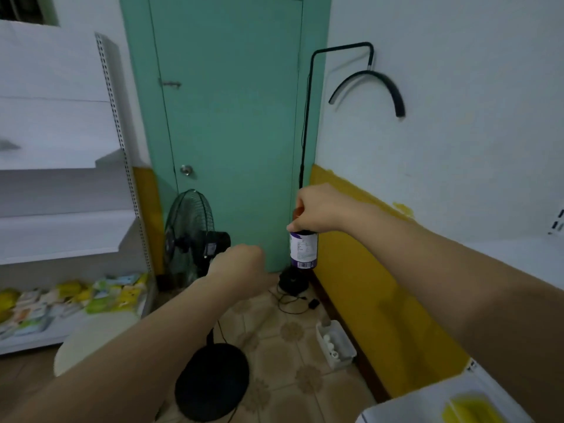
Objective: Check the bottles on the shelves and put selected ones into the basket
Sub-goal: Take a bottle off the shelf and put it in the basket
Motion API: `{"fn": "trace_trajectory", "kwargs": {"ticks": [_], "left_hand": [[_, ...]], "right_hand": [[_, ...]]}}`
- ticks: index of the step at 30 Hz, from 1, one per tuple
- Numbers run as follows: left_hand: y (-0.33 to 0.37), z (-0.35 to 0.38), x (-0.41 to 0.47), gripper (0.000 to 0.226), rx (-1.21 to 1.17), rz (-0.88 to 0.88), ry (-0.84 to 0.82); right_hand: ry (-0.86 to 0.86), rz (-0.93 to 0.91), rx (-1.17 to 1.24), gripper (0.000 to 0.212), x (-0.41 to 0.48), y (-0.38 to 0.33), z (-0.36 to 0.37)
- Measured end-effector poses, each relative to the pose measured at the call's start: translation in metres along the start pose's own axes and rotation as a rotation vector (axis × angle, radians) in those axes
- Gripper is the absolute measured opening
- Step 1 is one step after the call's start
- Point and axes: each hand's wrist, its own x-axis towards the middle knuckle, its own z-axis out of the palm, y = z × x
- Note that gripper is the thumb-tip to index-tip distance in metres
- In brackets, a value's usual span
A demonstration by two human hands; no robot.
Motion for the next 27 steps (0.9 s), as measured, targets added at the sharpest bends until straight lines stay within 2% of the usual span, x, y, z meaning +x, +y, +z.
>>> {"fn": "trace_trajectory", "kwargs": {"ticks": [7,14,17,20,24,27], "left_hand": [[-0.011,0.027,0.145,0.048,-0.025,0.03,-0.017],[-0.029,0.071,0.285,0.047,-0.086,0.091,-0.09],[-0.031,0.087,0.343,0.049,-0.116,0.148,-0.099],[-0.026,0.102,0.408,0.048,-0.13,0.228,-0.161],[-0.01,0.133,0.484,0.044,-0.203,0.317,-0.266],[0.006,0.172,0.526,0.041,-0.158,0.362,-0.333]], "right_hand": [[-0.064,0.107,0.059,0.028,0.134,0.058,0.03],[-0.124,0.258,0.116,0.029,0.251,0.111,0.068],[-0.09,0.333,0.194,0.03,0.29,0.137,0.088],[-0.071,0.431,0.261,0.038,0.329,0.166,0.107],[-0.081,0.515,0.286,0.03,0.373,0.214,0.136],[-0.098,0.567,0.276,0.03,0.398,0.252,0.165]]}}
